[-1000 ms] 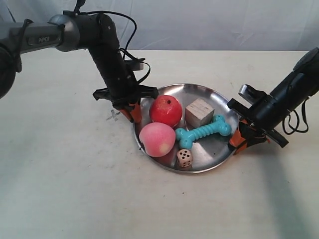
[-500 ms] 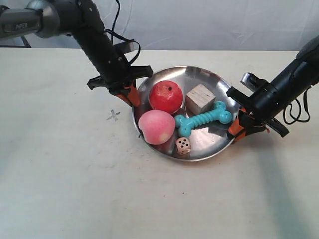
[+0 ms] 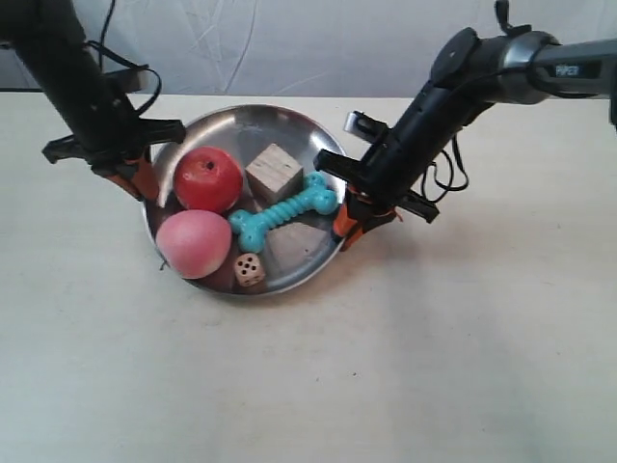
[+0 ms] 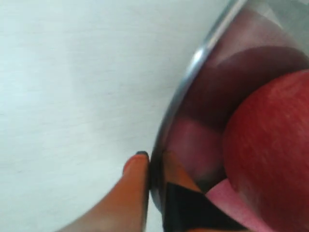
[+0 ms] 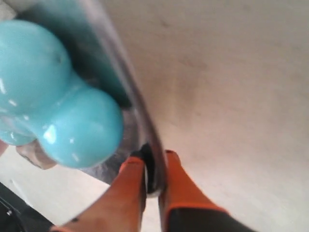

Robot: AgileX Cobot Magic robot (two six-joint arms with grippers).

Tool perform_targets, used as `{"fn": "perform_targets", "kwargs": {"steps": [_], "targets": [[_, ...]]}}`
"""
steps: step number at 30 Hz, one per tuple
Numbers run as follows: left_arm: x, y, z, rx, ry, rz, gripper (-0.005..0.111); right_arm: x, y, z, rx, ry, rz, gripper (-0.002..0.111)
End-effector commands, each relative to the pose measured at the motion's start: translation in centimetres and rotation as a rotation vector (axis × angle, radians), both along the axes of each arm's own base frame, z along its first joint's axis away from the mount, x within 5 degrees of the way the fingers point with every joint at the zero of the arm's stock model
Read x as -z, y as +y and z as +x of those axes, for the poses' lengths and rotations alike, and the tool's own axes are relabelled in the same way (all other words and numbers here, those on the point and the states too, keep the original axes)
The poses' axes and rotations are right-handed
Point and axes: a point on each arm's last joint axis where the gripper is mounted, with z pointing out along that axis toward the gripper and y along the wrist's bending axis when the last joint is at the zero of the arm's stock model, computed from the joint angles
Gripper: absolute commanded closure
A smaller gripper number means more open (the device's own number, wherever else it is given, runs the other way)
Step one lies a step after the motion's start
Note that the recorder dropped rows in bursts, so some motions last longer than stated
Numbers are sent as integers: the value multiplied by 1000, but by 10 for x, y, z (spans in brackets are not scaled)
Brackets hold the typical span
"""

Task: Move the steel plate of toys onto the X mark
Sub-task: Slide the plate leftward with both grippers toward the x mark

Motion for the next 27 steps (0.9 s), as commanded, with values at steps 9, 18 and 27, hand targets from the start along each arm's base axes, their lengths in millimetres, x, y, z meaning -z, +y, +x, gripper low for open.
{"fn": "perform_targets", "kwargs": {"steps": [9, 18, 27], "targets": [[51, 24, 6, -27, 123, -67, 107, 20, 39, 33, 78, 16, 26, 109], [54, 36, 6, -55, 135, 24, 87, 21, 37, 33, 71, 11, 7, 78], [52, 40, 7, -66, 129, 43, 54, 23, 27, 35, 64, 0, -36, 67]]}}
